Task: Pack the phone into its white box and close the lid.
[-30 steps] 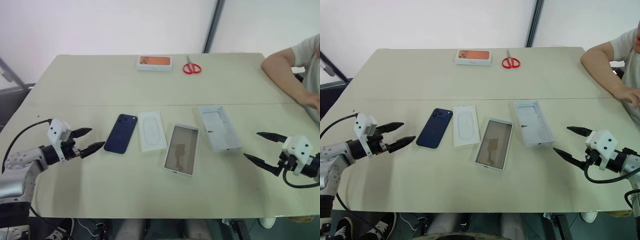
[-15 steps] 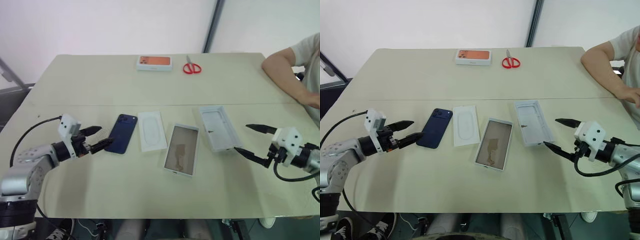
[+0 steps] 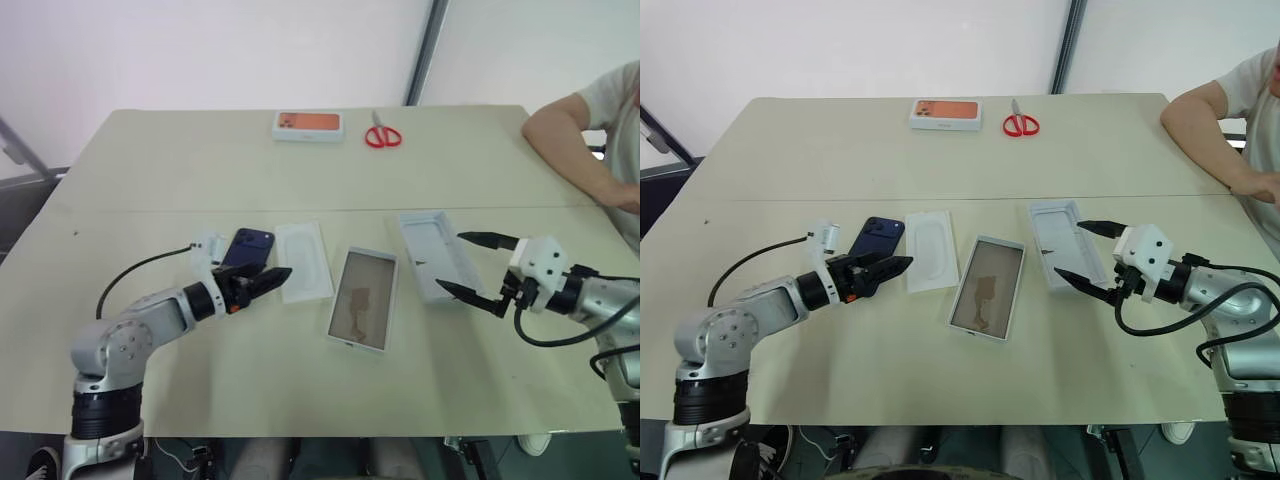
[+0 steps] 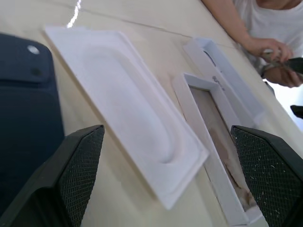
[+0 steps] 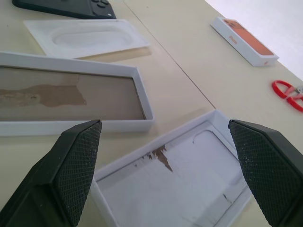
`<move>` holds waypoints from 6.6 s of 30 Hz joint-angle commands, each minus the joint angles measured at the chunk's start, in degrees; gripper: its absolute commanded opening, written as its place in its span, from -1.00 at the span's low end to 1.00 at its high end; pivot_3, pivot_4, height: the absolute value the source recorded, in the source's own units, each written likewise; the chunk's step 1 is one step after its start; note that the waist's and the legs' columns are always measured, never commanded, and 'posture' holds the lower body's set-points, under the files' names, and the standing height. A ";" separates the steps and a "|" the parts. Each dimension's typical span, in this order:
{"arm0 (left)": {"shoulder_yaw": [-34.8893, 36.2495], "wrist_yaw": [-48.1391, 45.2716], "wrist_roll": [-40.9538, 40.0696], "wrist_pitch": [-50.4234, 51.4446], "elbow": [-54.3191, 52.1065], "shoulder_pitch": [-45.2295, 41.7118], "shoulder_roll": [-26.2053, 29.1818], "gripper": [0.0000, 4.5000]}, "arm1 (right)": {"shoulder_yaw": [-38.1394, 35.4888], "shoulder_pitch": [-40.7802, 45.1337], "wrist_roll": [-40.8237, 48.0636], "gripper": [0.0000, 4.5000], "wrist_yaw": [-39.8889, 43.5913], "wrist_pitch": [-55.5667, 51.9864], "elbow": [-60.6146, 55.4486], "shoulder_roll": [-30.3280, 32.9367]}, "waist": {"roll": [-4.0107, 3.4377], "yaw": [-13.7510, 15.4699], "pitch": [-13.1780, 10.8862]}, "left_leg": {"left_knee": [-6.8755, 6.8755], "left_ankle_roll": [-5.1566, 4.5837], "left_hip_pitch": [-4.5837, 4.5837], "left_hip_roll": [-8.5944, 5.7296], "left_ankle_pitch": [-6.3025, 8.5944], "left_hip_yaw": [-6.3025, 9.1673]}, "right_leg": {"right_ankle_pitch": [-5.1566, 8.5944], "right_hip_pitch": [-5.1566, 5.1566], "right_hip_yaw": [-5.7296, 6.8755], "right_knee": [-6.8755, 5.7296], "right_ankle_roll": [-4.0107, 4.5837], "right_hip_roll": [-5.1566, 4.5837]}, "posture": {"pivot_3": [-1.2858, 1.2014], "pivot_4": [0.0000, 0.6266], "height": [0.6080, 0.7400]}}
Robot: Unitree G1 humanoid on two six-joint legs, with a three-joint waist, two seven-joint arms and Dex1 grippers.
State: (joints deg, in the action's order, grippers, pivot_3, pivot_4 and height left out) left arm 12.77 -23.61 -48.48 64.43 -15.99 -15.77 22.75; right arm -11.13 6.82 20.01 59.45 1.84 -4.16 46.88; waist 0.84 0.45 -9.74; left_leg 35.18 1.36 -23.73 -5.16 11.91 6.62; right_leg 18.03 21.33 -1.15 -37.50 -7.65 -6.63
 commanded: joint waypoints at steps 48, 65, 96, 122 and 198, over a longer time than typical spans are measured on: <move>6.37 14.63 -3.50 11.57 7.64 -5.30 -13.15 -0.98 | 2.45 0.98 2.45 1.00 -1.70 -3.61 -5.29 -3.08 | 0.02 0.24 0.01 | 0.05 0.03 0.07 -0.05 -0.01 0.01 | -0.01 -0.12 0.03 -0.02 -0.02 -0.02 | 0.03 -0.52 1.00; 10.53 12.83 -10.87 13.98 9.63 -9.31 -9.68 -1.00 | 19.86 -7.05 -2.63 0.76 -2.63 -14.23 -16.97 -5.12 | 0.08 0.26 -0.02 | -0.01 0.04 0.05 -0.08 -0.01 0.03 | 0.00 -0.04 0.03 0.02 -0.03 -0.04 | 0.03 -0.52 1.00; 13.22 22.61 -23.21 16.21 10.34 -10.58 -13.16 -1.00 | 26.69 17.68 -15.24 0.02 5.59 8.37 14.09 -12.98 | 0.18 -0.20 -0.06 | 0.00 0.35 0.05 -0.05 -0.20 0.05 | -0.01 -0.03 0.03 -0.01 -0.04 0.03 | 0.03 -0.52 1.00; 1.72 22.01 -15.17 8.44 14.93 -11.12 -18.01 -1.00 | 8.34 5.47 -3.90 0.62 -2.14 -3.35 0.46 -7.24 | 0.18 0.18 -0.07 | -0.01 0.07 0.03 -0.07 -0.04 -0.01 | -0.02 -0.03 -0.01 0.05 -0.04 -0.01 | 0.03 -0.52 1.00; -11.31 -13.37 16.47 -27.44 0.77 -1.22 5.83 0.97 | 28.32 21.91 -21.94 -0.97 -8.28 -8.70 9.91 -19.93 | 0.10 -1.12 -0.08 | -0.18 0.11 0.03 -0.06 -0.06 0.09 | -0.02 0.06 0.01 0.09 -0.03 0.01 | 0.03 -0.52 1.00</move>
State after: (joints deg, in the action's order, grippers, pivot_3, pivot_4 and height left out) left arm 1.18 -37.07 -32.60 38.21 -14.35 -16.17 28.57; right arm 18.06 27.53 -1.62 51.78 -6.33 6.70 27.02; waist 0.94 -0.67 -9.81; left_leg 35.00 1.47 -23.71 -5.22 11.85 6.71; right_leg 18.01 21.39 -1.14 -37.42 -7.68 -6.62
